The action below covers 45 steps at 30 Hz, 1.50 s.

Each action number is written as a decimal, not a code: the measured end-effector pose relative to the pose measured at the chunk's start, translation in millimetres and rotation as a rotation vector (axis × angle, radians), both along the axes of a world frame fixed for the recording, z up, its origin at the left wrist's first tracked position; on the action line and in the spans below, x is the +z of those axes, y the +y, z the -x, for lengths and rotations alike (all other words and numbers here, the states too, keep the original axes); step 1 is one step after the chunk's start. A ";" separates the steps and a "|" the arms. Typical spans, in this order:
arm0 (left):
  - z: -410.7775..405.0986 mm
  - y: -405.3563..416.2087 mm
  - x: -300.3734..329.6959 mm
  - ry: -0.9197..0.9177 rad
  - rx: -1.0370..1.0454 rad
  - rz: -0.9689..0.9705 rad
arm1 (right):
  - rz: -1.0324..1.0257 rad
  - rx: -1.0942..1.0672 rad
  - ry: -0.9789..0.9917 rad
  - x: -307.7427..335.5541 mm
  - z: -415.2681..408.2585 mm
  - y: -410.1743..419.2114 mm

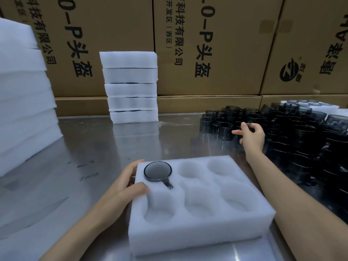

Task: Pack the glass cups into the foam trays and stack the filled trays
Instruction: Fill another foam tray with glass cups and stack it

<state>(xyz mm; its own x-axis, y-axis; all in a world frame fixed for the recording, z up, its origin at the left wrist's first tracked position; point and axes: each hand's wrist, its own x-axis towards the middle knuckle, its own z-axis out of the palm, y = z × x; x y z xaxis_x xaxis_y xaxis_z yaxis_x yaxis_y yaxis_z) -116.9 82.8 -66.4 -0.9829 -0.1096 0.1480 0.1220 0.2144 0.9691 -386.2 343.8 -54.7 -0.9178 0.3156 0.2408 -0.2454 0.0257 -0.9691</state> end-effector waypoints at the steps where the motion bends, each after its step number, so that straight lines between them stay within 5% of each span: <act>1: -0.2 0.0 0.3 0.002 0.009 0.008 | -0.011 -0.014 0.014 0.6 -3.0 -0.4; 11: -3.9 3.7 9.8 0.021 0.099 0.054 | 0.039 0.026 -0.004 36.7 -62.1 -6.7; 26: -9.3 -11.6 14.4 0.075 0.126 0.083 | -0.654 0.492 0.078 47.1 -187.4 -70.6; 38: -7.3 -13.6 13.1 0.077 0.112 0.130 | -0.885 0.525 0.011 46.0 -193.3 -60.5; 45: -6.4 -15.8 11.5 0.071 0.115 0.101 | -0.850 0.356 0.209 47.7 -181.3 -52.5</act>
<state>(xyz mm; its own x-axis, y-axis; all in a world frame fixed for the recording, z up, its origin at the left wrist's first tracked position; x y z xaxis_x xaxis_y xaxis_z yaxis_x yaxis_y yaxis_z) -110.4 66.9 -54.8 -0.9515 -0.2013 0.2328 0.1589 0.3266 0.9317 -204.9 291.4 -7.0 -0.8388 -0.3320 0.4315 -0.5413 0.5936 -0.5956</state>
